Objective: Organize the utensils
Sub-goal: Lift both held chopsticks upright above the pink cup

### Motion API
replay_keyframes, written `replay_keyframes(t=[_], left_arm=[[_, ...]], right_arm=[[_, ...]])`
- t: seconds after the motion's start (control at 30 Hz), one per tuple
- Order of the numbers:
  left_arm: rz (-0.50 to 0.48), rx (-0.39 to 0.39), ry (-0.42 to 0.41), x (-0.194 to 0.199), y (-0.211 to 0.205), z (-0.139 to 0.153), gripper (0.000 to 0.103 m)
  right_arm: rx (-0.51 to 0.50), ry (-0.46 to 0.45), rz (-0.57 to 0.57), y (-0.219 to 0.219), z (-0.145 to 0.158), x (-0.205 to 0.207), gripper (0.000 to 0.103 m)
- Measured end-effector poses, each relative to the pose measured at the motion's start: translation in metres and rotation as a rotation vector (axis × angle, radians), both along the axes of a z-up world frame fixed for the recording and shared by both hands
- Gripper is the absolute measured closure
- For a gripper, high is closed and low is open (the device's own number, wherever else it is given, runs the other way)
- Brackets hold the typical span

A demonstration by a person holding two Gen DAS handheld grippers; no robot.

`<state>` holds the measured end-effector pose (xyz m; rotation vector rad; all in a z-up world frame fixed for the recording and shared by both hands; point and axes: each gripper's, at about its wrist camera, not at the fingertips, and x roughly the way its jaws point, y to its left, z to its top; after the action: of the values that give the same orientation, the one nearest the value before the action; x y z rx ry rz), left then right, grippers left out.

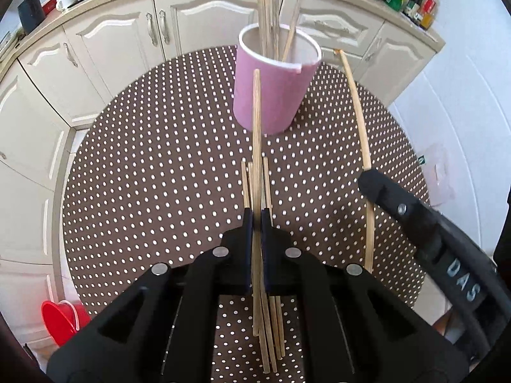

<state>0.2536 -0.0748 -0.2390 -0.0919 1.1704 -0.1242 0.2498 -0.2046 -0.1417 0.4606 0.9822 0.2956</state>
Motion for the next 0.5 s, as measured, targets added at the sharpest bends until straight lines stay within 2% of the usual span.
replay_keyframes(t=[0.2,0.5], left_arm=[[0.011,0.018,-0.024,0.009,0.042,0.033,0.097],[0.001,0.011,-0.069,0.029,0.058,0.073,0.097]], right_arm=[[-0.005,-0.066,-0.028,-0.001,0.016,0.013,0.098],[-0.039,-0.175,-0.071,-0.011,0.039,0.026,0.098]])
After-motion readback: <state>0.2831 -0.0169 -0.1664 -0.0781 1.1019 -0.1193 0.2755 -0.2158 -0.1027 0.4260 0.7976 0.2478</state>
